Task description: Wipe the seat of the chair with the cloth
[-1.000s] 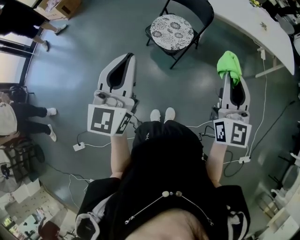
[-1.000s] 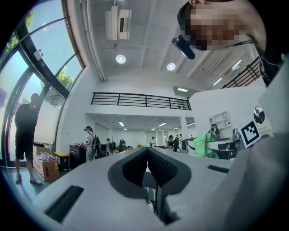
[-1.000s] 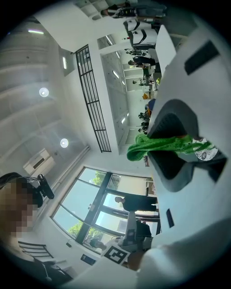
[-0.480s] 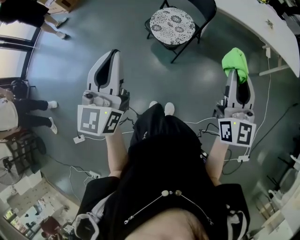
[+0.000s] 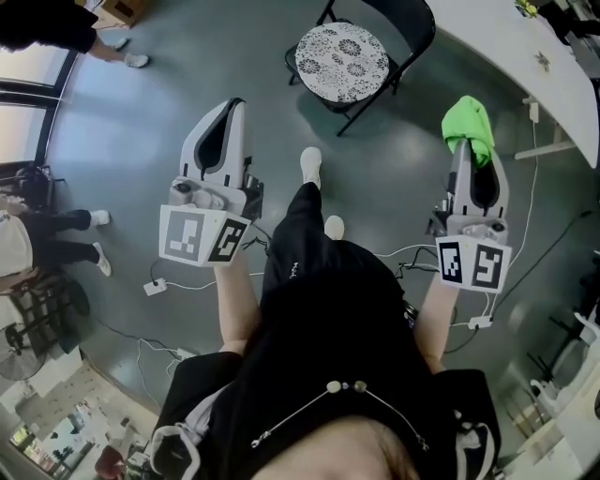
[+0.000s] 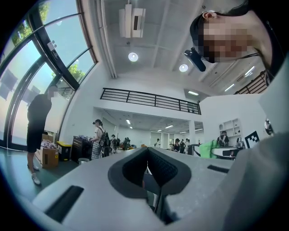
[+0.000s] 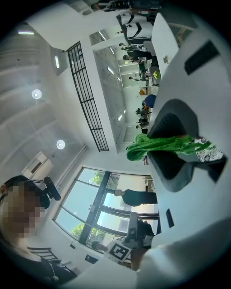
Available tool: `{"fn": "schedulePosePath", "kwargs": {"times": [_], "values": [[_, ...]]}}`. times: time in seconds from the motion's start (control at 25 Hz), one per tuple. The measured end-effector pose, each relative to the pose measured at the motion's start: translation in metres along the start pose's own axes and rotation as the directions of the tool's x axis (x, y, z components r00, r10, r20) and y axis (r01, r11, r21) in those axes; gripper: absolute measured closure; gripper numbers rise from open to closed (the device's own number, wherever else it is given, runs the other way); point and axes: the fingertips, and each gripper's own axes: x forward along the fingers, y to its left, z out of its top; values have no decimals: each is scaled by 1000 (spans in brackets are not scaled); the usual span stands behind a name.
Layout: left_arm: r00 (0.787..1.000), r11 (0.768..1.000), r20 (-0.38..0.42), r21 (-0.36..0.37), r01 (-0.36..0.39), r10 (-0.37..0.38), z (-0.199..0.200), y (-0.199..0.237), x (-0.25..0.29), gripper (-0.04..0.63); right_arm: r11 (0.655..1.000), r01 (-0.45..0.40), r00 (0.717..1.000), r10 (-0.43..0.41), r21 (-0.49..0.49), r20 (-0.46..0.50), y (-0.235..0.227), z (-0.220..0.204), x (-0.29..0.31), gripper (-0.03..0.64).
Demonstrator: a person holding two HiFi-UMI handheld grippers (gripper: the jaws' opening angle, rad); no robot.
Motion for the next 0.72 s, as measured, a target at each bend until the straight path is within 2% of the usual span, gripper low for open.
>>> {"fn": "schedulePosePath", "kwargs": {"times": [0.4,0.72], "values": [[999,999,-30,22,25,-24,-21,84,118,589,998,0,999,-2,-56,-37,2,-17,134,531],[996,997,-69,31,65,-63,-40,152,191,589,992,-43,994,31,-119,-105,20,-45,241,531]]}}
